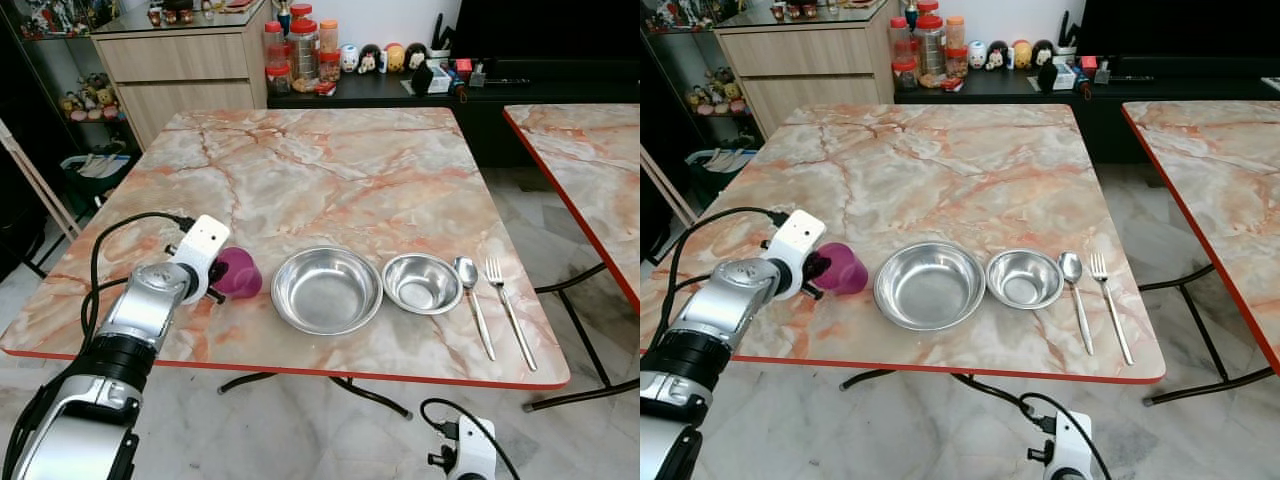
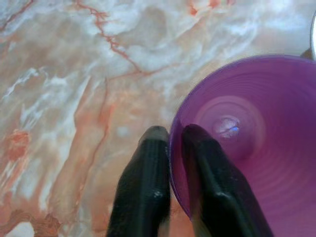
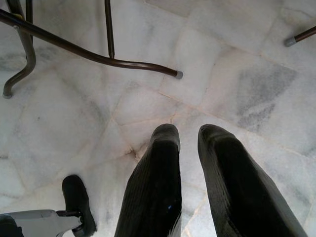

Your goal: Setting the table

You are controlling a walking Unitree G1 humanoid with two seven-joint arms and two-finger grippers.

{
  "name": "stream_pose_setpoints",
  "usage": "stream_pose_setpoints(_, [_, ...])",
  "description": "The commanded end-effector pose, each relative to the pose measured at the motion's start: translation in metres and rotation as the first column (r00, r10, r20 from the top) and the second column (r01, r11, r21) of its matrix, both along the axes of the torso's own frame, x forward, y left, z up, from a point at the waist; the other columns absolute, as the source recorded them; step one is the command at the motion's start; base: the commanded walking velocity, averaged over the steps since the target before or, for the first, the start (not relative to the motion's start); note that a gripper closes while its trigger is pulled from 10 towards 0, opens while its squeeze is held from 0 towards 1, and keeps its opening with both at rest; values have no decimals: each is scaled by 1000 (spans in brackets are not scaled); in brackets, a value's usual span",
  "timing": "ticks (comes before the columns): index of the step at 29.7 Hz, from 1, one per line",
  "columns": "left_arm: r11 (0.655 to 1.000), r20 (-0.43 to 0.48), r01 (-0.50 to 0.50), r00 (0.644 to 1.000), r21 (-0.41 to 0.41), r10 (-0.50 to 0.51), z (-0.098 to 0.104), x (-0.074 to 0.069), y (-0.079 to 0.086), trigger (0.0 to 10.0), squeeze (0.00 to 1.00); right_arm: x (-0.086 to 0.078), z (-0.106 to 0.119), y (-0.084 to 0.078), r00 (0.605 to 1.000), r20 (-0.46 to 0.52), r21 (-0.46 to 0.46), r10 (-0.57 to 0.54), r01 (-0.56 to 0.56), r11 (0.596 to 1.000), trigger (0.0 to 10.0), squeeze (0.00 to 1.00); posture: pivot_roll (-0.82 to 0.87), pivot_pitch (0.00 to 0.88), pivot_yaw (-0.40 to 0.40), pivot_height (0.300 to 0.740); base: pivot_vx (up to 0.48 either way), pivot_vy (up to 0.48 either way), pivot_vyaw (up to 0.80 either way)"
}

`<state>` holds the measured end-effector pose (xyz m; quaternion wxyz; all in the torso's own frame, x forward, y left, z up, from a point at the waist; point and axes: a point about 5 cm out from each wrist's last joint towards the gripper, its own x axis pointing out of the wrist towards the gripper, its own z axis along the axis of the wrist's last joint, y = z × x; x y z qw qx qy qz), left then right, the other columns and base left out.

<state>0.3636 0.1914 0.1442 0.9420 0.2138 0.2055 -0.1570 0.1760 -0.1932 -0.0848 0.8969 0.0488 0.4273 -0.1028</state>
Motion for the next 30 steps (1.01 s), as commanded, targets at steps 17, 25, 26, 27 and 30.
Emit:
stream_pose_setpoints(17, [975,149,-186,968,-121,203,-1,-4,26,0,0,0,0,1,1000,-2,6,-9,9,1000,10000,0,1,0,34,740,0,0,0])
stream_pose_setpoints(25, [793,377,-566,700,-225,607,-4,-34,105,10000,0,0,0,0,1000,1,4,-4,4,1000,10000,0,11,0,25,740,0,0,0])
stream_pose_setpoints(26, [767,382,-595,668,-243,639,-6,-39,112,10000,0,0,0,1,1000,1,4,-3,3,1000,10000,0,11,0,25,740,0,0,0])
stream_pose_setpoints(27, [748,384,-613,646,-254,660,-8,-42,117,10000,0,0,0,1,1000,1,4,-3,3,1000,10000,0,11,0,24,740,0,0,0])
stream_pose_setpoints(30, [635,377,-717,525,-288,763,-19,-63,144,10000,0,0,0,1,1000,1,4,-1,1,1000,10000,0,15,0,22,740,0,0,0])
